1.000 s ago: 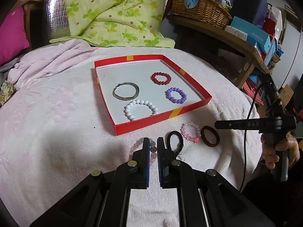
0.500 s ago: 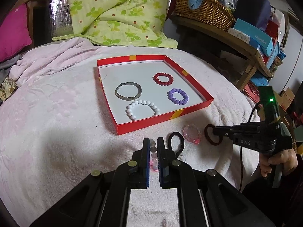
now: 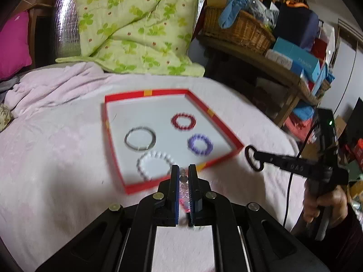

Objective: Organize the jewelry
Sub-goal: 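Carry the pink bracelet over the tray with the left gripper while the right holds the black hair tie, then lower the pink bracelet into the tray and open the left gripper while the right releases the dark ring there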

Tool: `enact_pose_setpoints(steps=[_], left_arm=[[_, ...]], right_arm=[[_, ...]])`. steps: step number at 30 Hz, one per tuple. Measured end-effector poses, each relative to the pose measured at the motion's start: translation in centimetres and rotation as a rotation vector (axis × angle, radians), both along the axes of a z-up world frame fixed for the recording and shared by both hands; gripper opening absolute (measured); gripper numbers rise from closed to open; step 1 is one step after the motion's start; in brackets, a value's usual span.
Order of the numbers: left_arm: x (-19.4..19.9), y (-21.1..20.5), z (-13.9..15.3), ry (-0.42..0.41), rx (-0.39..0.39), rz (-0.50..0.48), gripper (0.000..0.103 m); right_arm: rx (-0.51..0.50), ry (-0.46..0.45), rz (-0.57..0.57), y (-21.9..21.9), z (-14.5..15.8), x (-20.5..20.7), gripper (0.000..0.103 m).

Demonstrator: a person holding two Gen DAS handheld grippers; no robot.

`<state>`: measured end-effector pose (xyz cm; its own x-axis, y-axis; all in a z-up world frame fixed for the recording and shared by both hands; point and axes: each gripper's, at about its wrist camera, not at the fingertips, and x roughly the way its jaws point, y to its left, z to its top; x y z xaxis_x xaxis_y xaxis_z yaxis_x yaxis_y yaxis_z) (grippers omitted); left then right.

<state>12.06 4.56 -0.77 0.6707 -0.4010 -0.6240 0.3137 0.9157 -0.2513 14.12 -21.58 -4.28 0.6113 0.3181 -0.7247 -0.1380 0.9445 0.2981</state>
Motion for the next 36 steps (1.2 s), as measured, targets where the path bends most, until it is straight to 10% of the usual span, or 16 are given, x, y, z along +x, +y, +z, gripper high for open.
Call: enact_pose_setpoints(steps=[36], left_arm=[[15.5,-6.2,-4.6,0.086,0.062,0.024,0.008]], right_arm=[[0.134,0.104,-0.146,1.8,-3.9,14.0,0.006]])
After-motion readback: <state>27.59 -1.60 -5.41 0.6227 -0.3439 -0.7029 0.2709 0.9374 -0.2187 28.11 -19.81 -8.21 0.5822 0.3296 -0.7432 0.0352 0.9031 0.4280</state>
